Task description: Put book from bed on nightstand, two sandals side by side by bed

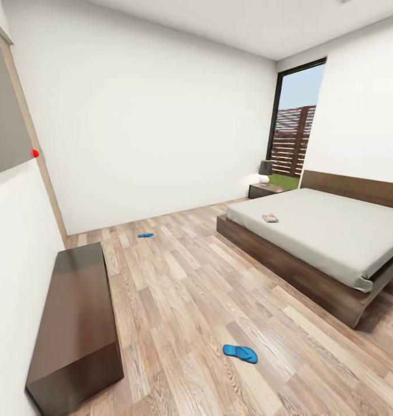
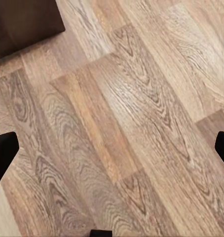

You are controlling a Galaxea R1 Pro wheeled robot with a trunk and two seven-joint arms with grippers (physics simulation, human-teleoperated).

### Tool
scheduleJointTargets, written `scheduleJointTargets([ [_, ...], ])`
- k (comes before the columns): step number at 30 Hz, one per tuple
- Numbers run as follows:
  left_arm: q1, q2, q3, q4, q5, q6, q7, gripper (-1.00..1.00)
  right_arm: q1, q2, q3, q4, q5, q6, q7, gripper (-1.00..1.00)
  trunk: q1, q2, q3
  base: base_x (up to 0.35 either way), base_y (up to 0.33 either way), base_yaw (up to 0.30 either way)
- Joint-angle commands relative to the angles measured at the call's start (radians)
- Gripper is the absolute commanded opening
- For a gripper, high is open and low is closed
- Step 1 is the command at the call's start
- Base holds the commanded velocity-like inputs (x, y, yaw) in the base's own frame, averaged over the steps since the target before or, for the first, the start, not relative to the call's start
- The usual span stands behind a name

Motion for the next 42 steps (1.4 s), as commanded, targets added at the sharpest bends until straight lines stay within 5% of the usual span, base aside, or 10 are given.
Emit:
scheduleJointTargets([
  [1,0.0,-0.001,0.003,0.0,0.0,-0.002,0.0,1.0,-0.001,0.0,-0.003,0.0,-0.002,-0.002,0.002,1.0,0.0,-0.001,-0.001,0.0,0.0,-0.293],
  [42,0.0,-0.001,0.002,0.0,0.0,-0.002,0.0,1.0,-0.001,0.0,-0.002,0.001,-0.002,-0.001,0.002,1.0,0.0,-0.001,0.012,0.0,0.0,-0.294],
])
